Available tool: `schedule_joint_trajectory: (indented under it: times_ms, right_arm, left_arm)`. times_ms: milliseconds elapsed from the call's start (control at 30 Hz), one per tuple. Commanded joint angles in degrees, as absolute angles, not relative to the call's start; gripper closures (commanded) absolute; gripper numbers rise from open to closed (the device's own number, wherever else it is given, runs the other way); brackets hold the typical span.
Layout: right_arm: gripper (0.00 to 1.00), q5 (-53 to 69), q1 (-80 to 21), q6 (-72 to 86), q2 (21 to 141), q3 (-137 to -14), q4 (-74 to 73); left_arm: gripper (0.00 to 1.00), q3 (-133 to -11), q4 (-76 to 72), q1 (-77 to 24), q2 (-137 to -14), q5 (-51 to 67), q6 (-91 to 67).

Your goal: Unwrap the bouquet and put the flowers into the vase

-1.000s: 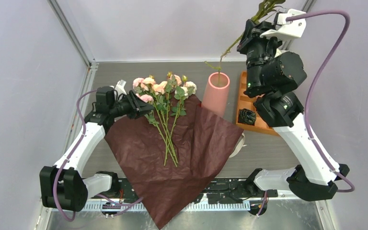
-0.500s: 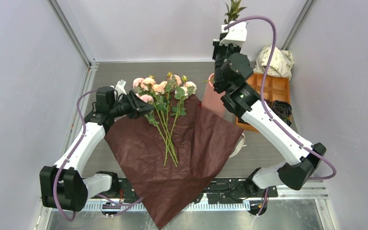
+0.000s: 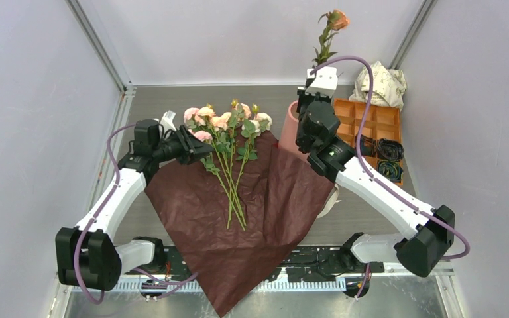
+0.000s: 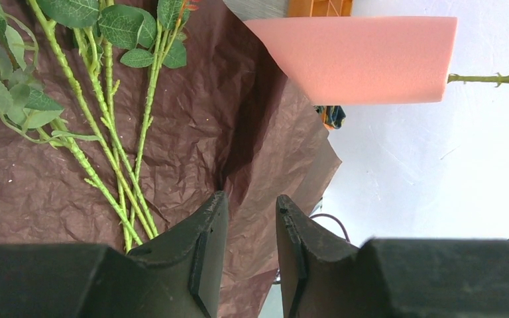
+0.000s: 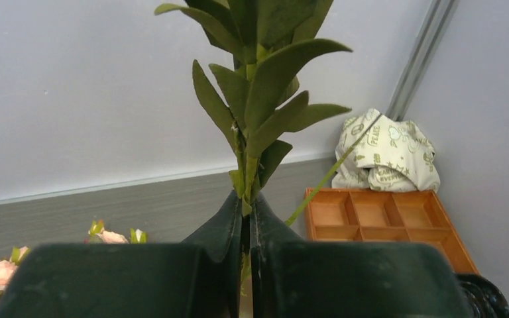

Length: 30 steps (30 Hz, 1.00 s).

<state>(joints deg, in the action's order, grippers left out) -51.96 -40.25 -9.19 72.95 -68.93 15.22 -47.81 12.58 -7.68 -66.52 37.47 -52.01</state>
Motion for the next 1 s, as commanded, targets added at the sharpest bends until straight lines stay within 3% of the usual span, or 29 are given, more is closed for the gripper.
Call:
schedule_joint_trajectory:
  times_ms: [0,100,333,500,967]
  right_arm:
    - [0.89,-54.01,-39.90,-4.05,69.81,-66.89,14.61]
    - [0.77,-53.92,-39.82,-2.47,69.62,-66.07,12.19]
    - [0.29,-54.16,-39.84,-0.13,67.45,-64.88,8.51]
    - [0.11,-53.80,-39.90,1.53,64.80,-66.62,4.61]
    - [0.07,-47.14,-39.90,11.00,44.65,-67.01,-7.21]
  left_arm:
    - [0.65,-49.42,8.91,-8.43,-67.45,38.17,-51.01]
    - [0.64,-50.30,8.91,-8.82,-68.97,37.66,-50.65]
    - [0.63,-54.58,10.21,-11.56,-74.84,35.61,-49.13]
    - [0.61,-59.38,13.90,-13.57,-79.87,32.06,-46.50]
    - [0.67,-79.06,26.98,-21.53,-101.43,19.18,-40.25]
